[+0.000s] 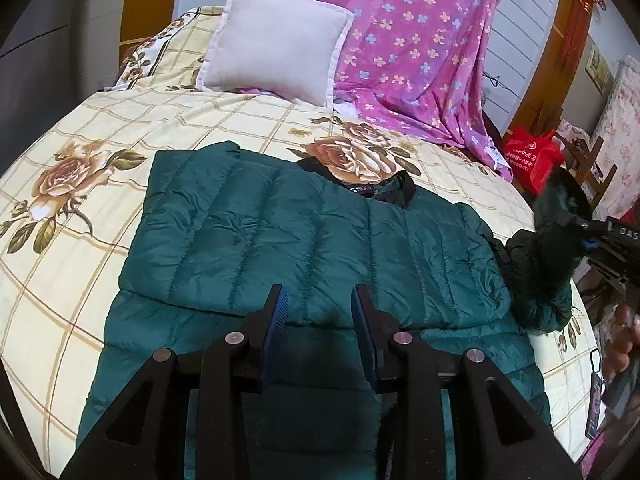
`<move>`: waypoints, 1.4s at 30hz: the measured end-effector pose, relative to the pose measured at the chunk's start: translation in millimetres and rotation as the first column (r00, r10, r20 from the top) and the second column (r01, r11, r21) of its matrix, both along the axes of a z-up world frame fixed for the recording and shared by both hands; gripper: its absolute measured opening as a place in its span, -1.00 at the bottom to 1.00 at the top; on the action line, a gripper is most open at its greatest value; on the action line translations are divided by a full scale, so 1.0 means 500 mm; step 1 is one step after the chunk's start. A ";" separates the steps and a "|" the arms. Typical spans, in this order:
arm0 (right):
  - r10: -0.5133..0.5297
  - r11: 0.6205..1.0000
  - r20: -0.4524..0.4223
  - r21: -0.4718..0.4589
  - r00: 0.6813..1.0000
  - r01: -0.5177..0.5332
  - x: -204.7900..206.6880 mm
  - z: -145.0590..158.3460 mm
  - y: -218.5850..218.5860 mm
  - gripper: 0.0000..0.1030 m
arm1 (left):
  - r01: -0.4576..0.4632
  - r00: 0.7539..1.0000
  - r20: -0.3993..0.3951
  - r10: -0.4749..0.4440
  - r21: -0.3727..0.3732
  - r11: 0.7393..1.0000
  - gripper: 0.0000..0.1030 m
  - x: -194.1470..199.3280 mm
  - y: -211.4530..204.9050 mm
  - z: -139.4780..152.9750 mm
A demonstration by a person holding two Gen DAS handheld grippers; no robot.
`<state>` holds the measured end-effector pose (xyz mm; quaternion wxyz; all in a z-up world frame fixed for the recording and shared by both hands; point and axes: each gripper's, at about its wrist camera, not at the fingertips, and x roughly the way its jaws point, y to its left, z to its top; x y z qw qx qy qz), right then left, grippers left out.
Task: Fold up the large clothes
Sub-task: 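Fold the held side over the jacket middle with the right tool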
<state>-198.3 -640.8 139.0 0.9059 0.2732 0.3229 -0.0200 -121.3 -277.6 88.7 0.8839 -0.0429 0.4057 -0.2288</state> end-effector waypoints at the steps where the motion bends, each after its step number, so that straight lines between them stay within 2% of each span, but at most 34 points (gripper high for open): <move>1: 0.017 1.000 -0.005 0.000 1.000 -0.017 0.012 -0.005 0.016 -0.81 | -0.003 1.000 -0.006 0.003 -0.002 1.000 -0.71 0.004 0.004 -0.005; 10: 0.178 0.984 -0.097 0.028 0.979 -0.177 0.140 -0.090 0.160 -0.81 | -0.036 0.998 -0.045 0.034 -0.049 0.998 -0.71 0.036 0.045 -0.033; 16: 0.231 0.973 -0.183 0.068 0.956 -0.222 0.191 -0.164 0.215 -0.79 | -0.058 0.996 -0.077 0.053 -0.070 0.996 -0.71 0.052 0.064 -0.048; 17: 0.234 0.972 -0.200 0.069 0.952 -0.224 0.196 -0.176 0.217 -0.78 | -0.060 0.995 -0.083 0.054 -0.073 0.996 -0.71 0.054 0.065 -0.050; 19: 0.239 0.971 -0.210 0.083 0.948 -0.226 0.202 -0.193 0.223 -0.59 | -0.060 0.995 -0.087 0.053 -0.075 0.995 -0.71 0.054 0.067 -0.052; 20: 0.243 0.969 -0.195 0.100 0.950 -0.227 0.200 -0.191 0.221 -0.50 | -0.060 0.995 -0.088 0.053 -0.080 0.995 -0.71 0.054 0.069 -0.052; 22: 0.262 0.959 -0.160 0.149 0.952 -0.239 0.192 -0.175 0.220 0.18 | -0.059 0.995 -0.086 0.052 -0.088 0.994 -0.71 0.054 0.068 -0.052; 24: 0.256 0.960 -0.134 0.151 0.957 -0.235 0.180 -0.149 0.219 0.39 | -0.055 0.995 -0.086 0.046 -0.105 0.993 -0.71 0.053 0.069 -0.051; 28: 0.241 0.967 -0.085 0.103 0.967 -0.232 0.137 -0.089 0.212 0.39 | -0.031 0.996 -0.092 0.017 -0.160 0.987 -0.68 0.047 0.072 -0.039; 32: 0.201 0.973 -0.032 0.118 0.979 -0.196 0.090 -0.053 0.172 0.39 | -0.009 0.997 -0.082 -0.008 -0.200 0.980 -0.53 0.036 0.064 -0.023; 36: 0.175 0.972 -0.014 0.163 0.984 -0.171 0.053 -0.040 0.133 0.39 | 0.025 0.996 -0.080 -0.042 -0.208 0.978 -0.50 0.027 0.043 0.000; 40: 0.117 0.982 0.026 0.144 0.993 -0.119 0.015 -0.028 0.114 0.41 | 0.045 0.994 -0.091 -0.068 -0.226 0.973 -0.25 0.023 0.014 0.018; 42: 0.073 0.991 -0.010 0.112 0.997 -0.072 0.001 -0.036 0.106 0.42 | 0.054 0.990 -0.116 -0.083 -0.236 0.970 -0.18 0.028 -0.015 0.024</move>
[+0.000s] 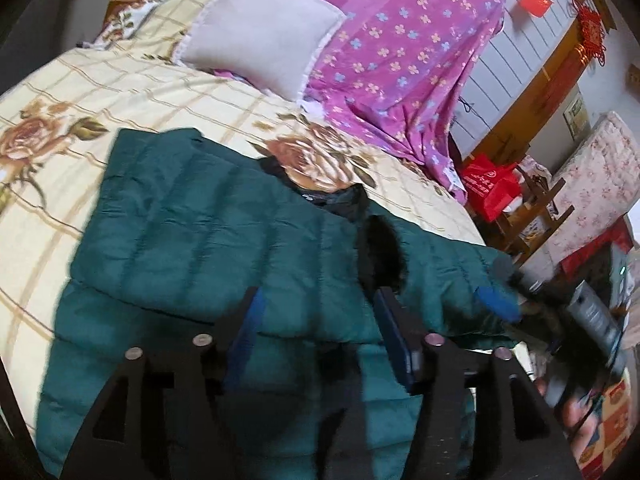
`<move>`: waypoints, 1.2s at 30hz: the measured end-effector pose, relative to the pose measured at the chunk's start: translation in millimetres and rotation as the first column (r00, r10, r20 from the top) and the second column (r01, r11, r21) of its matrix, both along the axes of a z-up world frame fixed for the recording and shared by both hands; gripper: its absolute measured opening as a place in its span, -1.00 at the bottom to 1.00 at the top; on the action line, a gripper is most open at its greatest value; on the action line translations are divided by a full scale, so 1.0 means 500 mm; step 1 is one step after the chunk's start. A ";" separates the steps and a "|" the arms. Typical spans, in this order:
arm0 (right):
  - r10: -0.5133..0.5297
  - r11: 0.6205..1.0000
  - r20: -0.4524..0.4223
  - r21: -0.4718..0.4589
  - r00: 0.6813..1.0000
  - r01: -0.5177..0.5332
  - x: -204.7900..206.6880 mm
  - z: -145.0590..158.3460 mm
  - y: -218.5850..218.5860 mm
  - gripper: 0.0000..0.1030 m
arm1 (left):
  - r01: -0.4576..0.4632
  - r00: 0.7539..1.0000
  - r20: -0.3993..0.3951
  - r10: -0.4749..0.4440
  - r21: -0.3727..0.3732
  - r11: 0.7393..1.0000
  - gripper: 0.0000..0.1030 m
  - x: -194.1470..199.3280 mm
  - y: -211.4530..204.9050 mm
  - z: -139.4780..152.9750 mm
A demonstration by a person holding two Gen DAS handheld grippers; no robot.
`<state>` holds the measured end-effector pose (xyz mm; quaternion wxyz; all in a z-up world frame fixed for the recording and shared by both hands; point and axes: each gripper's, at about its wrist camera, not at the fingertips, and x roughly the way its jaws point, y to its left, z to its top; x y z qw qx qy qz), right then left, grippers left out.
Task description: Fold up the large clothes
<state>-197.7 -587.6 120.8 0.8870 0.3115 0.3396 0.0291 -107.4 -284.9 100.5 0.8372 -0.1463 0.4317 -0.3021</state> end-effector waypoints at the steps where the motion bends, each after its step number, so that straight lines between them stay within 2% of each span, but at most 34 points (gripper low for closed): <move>1: -0.038 0.999 -0.027 -0.040 0.999 0.037 -0.005 -0.007 -0.004 0.42 | 0.015 1.000 -0.012 -0.015 -0.001 1.000 -0.15 0.003 -0.018 0.001; 6: -0.143 0.974 -0.045 -0.183 0.989 0.132 -0.044 -0.018 -0.025 0.42 | 0.066 0.997 -0.047 -0.065 0.025 0.997 -0.14 0.023 -0.109 -0.010; 10: -0.201 0.945 -0.006 -0.264 0.980 0.192 -0.079 -0.015 -0.054 0.42 | 0.070 0.995 -0.071 -0.065 0.068 0.995 -0.14 0.034 -0.177 -0.031; 14: -0.216 0.948 -0.020 -0.243 0.976 0.205 -0.092 -0.021 -0.089 0.42 | 0.064 0.997 -0.045 -0.059 0.111 0.992 -0.14 0.036 -0.230 -0.047; 18: -0.233 0.941 -0.017 -0.258 0.972 0.221 -0.107 -0.016 -0.111 0.42 | 0.067 0.997 -0.043 -0.062 0.122 0.990 -0.14 0.043 -0.265 -0.070; 20: -0.241 0.939 -0.009 -0.254 0.971 0.231 -0.113 -0.012 -0.121 0.42 | 0.079 0.996 -0.047 -0.074 0.117 0.990 -0.49 0.047 -0.280 -0.083; 21: -0.249 0.940 -0.004 -0.244 0.969 0.241 -0.118 -0.009 -0.131 0.43 | 0.081 0.996 -0.048 -0.075 0.133 0.988 -0.80 0.048 -0.286 -0.088; 24: -0.268 0.939 0.002 -0.221 0.963 0.262 -0.127 -0.006 -0.151 0.44 | 0.071 0.998 -0.012 -0.070 0.158 0.985 -1.00 0.046 -0.294 -0.086; 30: -0.326 0.927 0.009 -0.195 0.945 0.322 -0.136 -0.007 -0.177 0.45 | 0.058 0.993 0.095 -0.073 0.153 0.987 -1.00 0.028 -0.263 -0.022; 33: -0.329 0.934 0.020 -0.137 0.944 0.329 -0.144 -0.007 -0.189 0.46 | 0.030 0.993 0.110 -0.046 0.140 0.990 -1.00 0.038 -0.222 0.007; 36: -0.343 0.930 0.051 -0.124 0.938 0.346 -0.153 0.002 -0.190 0.46 | -0.007 0.992 0.128 -0.011 0.143 0.990 -1.00 0.054 -0.179 0.028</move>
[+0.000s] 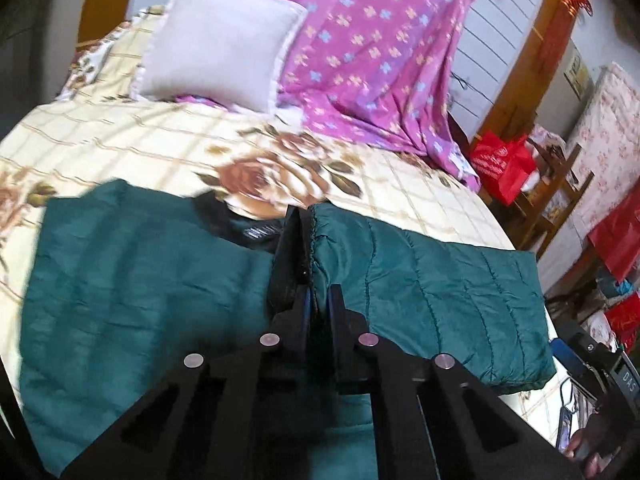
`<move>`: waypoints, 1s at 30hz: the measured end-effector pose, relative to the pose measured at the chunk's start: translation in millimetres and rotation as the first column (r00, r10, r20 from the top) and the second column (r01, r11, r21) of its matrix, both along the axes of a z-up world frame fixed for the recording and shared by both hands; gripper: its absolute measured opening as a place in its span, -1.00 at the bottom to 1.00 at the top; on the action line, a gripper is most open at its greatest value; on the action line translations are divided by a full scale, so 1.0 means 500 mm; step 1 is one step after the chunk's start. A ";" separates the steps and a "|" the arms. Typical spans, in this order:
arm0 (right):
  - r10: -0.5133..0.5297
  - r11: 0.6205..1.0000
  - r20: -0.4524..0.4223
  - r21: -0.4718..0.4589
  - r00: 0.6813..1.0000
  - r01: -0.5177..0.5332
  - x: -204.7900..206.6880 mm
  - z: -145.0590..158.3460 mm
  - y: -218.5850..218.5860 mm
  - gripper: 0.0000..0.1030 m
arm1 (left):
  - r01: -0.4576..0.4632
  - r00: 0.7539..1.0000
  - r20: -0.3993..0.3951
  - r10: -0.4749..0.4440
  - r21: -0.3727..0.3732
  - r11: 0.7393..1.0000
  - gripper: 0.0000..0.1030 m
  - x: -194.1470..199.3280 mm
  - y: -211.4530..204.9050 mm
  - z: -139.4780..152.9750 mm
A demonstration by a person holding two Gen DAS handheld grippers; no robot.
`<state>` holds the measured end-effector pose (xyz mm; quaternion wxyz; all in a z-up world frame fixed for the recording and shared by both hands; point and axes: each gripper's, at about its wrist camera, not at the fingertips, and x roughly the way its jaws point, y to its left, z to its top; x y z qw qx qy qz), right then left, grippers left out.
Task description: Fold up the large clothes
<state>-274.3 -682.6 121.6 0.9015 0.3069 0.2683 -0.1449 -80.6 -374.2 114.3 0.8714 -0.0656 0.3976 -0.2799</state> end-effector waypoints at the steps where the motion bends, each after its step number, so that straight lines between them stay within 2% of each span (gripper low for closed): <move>1: -0.001 1.000 0.006 -0.005 1.000 0.001 -0.001 0.003 0.001 0.47 | -0.014 1.000 0.012 0.014 0.004 1.000 -1.00 0.004 0.014 0.006; 8: 0.018 1.000 -0.031 0.013 0.999 -0.018 0.016 -0.018 0.009 0.53 | -0.128 0.990 0.061 0.126 0.022 0.992 -1.00 0.044 0.140 0.028; 15: 0.041 0.999 -0.060 0.004 0.997 -0.041 0.032 -0.031 0.021 0.53 | -0.216 0.976 0.030 0.215 0.043 0.975 -1.00 0.077 0.229 -0.008; 19: 0.067 0.998 -0.093 -0.004 0.993 -0.068 0.047 -0.044 0.033 0.53 | -0.241 0.971 0.020 0.240 0.058 0.969 -1.00 0.079 0.253 -0.031; 24: 0.083 0.996 -0.109 -0.023 0.991 -0.086 0.052 -0.047 0.045 0.53 | -0.252 0.967 0.037 0.251 0.045 0.967 -1.00 0.072 0.271 -0.023; 28: 0.066 0.997 -0.106 -0.039 0.992 -0.071 0.047 -0.044 0.044 0.53 | -0.225 0.974 0.030 0.224 0.064 0.972 -1.00 0.071 0.279 -0.026; 30: 0.062 0.997 -0.111 -0.037 0.992 -0.067 0.046 -0.047 0.043 0.53 | -0.217 0.976 0.029 0.216 0.040 0.975 -1.00 0.066 0.289 -0.020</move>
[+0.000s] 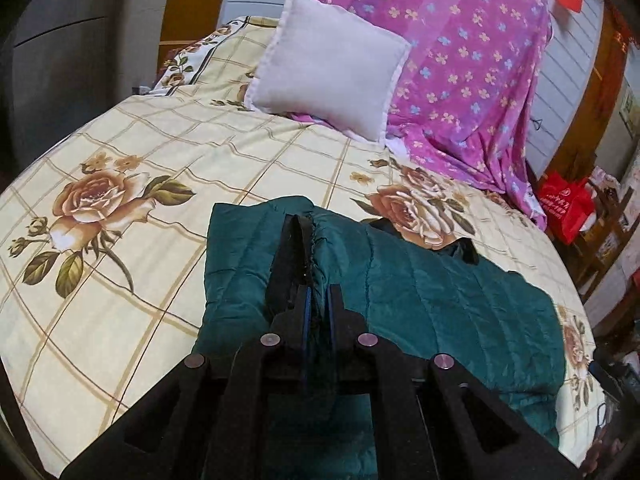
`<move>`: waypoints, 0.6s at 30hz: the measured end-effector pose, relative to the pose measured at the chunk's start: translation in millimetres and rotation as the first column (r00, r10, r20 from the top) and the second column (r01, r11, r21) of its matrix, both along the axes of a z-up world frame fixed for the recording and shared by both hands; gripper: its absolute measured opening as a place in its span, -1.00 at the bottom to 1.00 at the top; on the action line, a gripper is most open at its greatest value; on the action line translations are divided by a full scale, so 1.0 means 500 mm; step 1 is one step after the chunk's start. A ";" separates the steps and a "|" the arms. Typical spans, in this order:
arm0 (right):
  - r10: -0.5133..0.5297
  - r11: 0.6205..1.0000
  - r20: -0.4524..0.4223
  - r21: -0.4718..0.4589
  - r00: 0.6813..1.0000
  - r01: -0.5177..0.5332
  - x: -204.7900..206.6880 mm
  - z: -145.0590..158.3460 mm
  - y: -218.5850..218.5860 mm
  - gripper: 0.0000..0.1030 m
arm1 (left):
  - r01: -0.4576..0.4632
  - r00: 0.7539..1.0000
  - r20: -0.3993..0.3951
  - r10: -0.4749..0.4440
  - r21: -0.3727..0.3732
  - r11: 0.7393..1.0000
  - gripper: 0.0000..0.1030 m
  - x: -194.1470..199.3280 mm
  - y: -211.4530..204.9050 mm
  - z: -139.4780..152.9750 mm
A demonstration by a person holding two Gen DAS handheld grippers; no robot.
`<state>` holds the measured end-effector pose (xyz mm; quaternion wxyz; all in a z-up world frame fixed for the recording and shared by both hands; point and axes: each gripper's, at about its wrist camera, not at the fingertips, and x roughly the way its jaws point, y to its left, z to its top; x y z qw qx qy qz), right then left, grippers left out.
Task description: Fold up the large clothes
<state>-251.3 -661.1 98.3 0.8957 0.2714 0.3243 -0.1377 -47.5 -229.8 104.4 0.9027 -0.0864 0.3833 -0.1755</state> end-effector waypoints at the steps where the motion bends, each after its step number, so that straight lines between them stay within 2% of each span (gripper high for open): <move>1: 0.000 1.000 -0.004 0.003 1.000 0.000 0.001 -0.003 0.000 0.53 | -0.006 1.000 0.008 0.007 -0.012 1.000 -1.00 -0.003 0.007 0.006; 3: 0.003 1.000 -0.014 0.007 1.000 -0.003 0.007 -0.010 0.006 0.53 | -0.022 0.999 0.026 0.023 -0.015 1.000 -1.00 -0.005 0.019 0.025; 6: 0.037 0.999 -0.029 0.010 0.999 -0.037 0.028 -0.015 0.026 0.53 | -0.003 0.998 0.059 0.006 -0.041 0.999 -0.48 -0.005 0.028 0.056; 7: 0.064 0.998 -0.034 0.008 0.997 -0.063 0.043 -0.014 0.040 0.53 | 0.003 0.997 0.075 0.001 -0.049 0.999 -0.42 -0.006 0.028 0.067; 11: 0.120 0.991 -0.069 -0.045 0.990 -0.123 0.104 -0.009 0.082 0.53 | 0.029 0.996 0.091 -0.027 -0.019 0.999 -0.38 0.000 -0.005 0.065; 15: 0.163 0.976 -0.140 -0.120 0.976 -0.181 0.191 -0.013 0.111 0.52 | 0.052 0.999 0.008 -0.053 0.108 0.993 -0.38 0.031 -0.067 -0.003; 18: 0.146 0.970 -0.202 -0.165 0.968 -0.180 0.237 -0.033 0.108 0.52 | 0.068 0.997 -0.040 -0.062 0.199 0.978 -0.38 0.050 -0.106 -0.064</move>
